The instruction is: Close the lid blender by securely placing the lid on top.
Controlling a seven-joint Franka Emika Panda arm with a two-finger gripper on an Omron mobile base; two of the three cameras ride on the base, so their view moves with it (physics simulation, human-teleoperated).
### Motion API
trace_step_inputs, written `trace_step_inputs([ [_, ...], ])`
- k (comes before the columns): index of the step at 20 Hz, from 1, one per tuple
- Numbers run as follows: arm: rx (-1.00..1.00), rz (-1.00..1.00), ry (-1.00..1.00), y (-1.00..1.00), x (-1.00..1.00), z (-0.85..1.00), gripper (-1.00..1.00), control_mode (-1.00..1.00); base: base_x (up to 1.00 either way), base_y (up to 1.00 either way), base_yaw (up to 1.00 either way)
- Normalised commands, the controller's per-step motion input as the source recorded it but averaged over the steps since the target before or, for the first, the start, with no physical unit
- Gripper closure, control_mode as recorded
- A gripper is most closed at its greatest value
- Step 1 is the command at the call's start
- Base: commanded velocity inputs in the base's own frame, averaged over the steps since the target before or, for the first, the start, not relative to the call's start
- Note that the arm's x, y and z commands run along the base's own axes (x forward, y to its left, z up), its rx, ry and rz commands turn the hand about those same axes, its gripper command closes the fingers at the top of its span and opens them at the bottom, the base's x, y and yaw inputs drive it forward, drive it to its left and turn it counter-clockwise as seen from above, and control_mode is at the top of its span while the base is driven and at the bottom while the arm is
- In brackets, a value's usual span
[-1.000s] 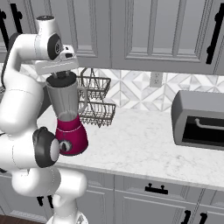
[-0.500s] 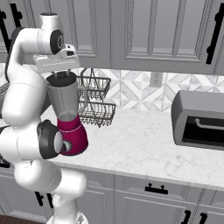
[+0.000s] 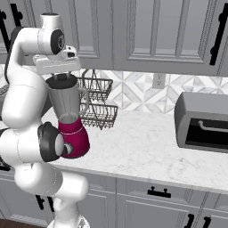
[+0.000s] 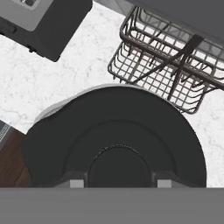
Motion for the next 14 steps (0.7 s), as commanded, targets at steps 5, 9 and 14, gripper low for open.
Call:
trace_step_inputs([
  [5,0.0,-0.02,0.08,0.12,-0.06,-0.01,1.0,-1.0,0.0,0.0,0.0],
  [9,0.0,-0.01,0.07,0.05,0.0,0.0,1.0,-1.0,0.0,0.0,0.0],
  [14,0.0,0.0,0.0,0.0,0.0,0.0,-1.0,-1.0,0.0,0.0,0.0],
])
